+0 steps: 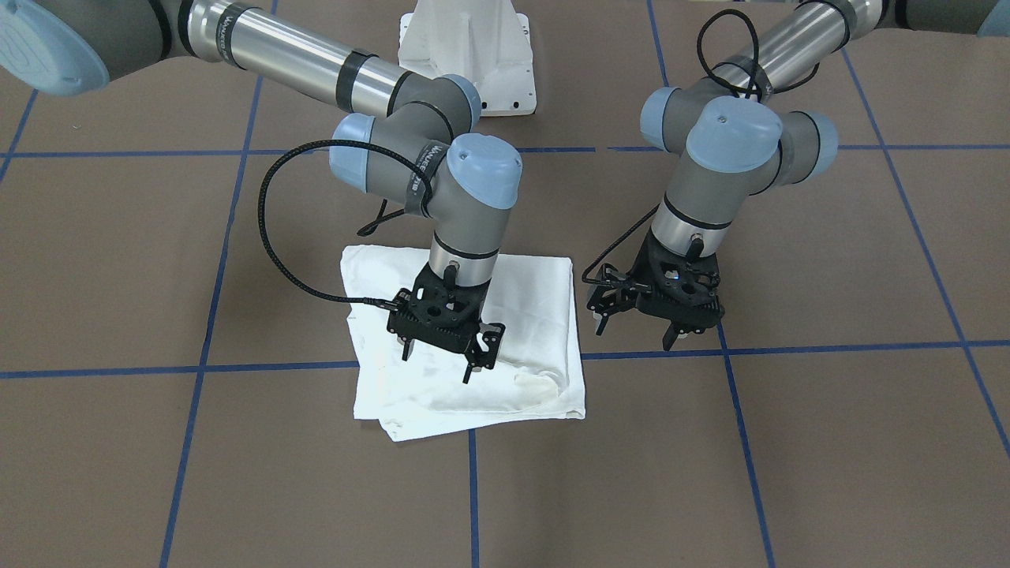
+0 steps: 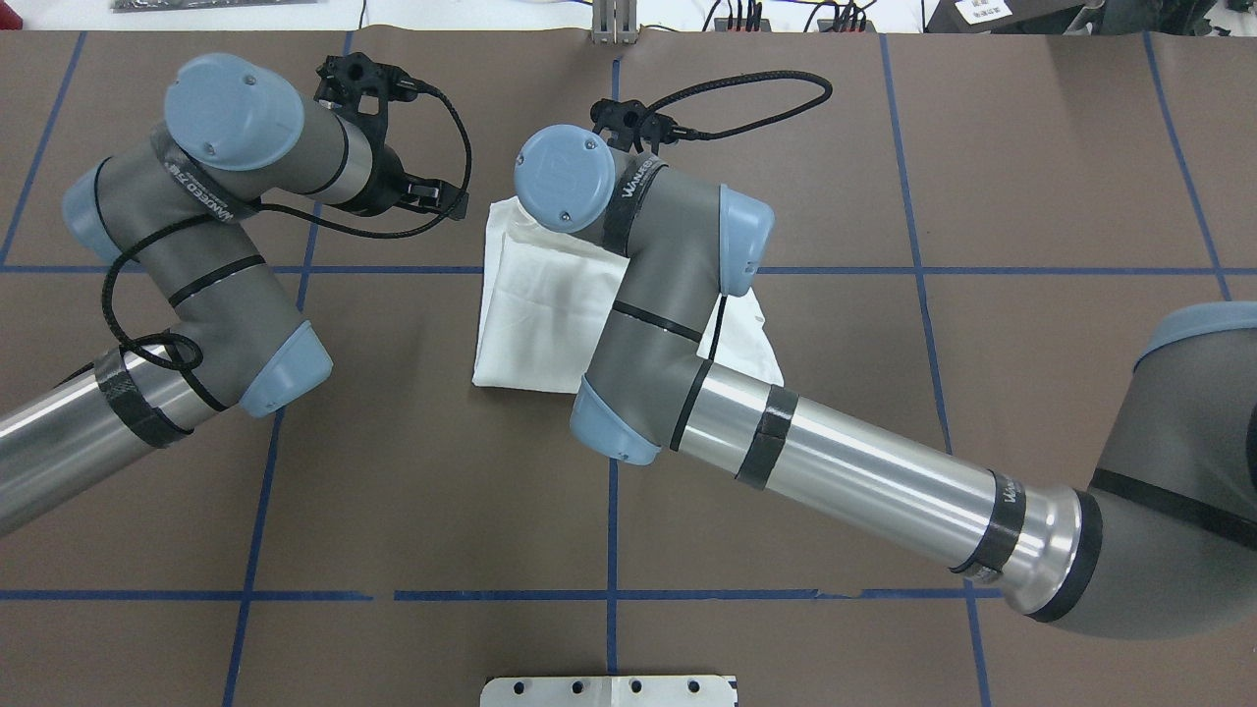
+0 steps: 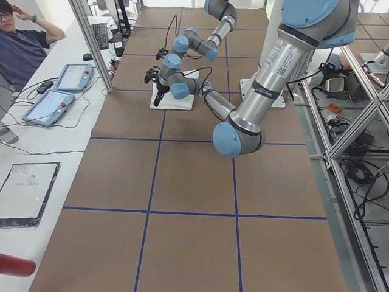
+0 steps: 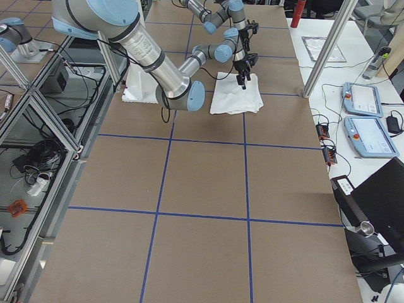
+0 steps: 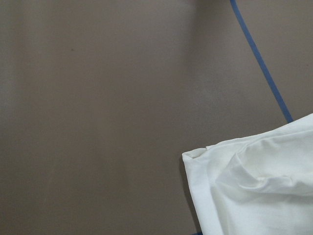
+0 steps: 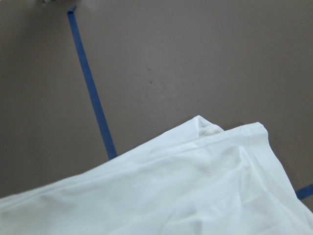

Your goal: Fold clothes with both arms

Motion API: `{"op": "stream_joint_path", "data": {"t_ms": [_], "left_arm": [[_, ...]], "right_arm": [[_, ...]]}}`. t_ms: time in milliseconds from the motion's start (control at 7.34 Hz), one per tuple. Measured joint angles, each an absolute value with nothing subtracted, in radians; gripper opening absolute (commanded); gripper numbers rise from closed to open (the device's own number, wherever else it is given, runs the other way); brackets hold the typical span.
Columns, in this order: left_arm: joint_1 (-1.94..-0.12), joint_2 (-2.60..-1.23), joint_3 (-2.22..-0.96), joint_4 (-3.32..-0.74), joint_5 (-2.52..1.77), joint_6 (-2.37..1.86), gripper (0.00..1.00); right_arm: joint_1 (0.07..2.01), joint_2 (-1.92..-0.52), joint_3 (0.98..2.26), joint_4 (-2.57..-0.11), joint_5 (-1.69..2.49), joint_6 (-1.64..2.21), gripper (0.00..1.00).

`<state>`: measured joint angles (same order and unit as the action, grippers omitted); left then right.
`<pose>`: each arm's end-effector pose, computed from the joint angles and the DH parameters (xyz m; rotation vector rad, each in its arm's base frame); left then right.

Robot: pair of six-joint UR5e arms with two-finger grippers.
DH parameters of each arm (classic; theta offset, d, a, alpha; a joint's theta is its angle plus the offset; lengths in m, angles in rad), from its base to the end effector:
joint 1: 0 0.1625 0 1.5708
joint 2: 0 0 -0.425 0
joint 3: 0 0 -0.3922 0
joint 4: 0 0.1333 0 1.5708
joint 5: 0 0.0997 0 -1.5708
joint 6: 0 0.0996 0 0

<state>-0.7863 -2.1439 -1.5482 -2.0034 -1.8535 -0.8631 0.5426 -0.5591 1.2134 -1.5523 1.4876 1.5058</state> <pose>0.4196 -0.5697 0.2845 0.4726 0.8921 0.0671 -0.6217 -0.5402 0.1647 0.2804 -0.6241 0.4870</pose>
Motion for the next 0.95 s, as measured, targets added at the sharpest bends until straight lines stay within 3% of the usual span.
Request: {"op": "stream_joint_path", "data": {"t_ms": [545, 954], "left_arm": [[-0.786, -2.13, -1.566, -2.003, -1.853, -0.865, 1.0], [-0.786, -2.115, -1.583, -2.003, -1.853, -0.867, 1.0]], "right_arm": [[0.457, -0.589, 1.222, -1.553, 1.464, 1.515, 1.0], [0.498, -0.59, 1.143, -1.477, 1.379, 1.506, 1.0]]}}
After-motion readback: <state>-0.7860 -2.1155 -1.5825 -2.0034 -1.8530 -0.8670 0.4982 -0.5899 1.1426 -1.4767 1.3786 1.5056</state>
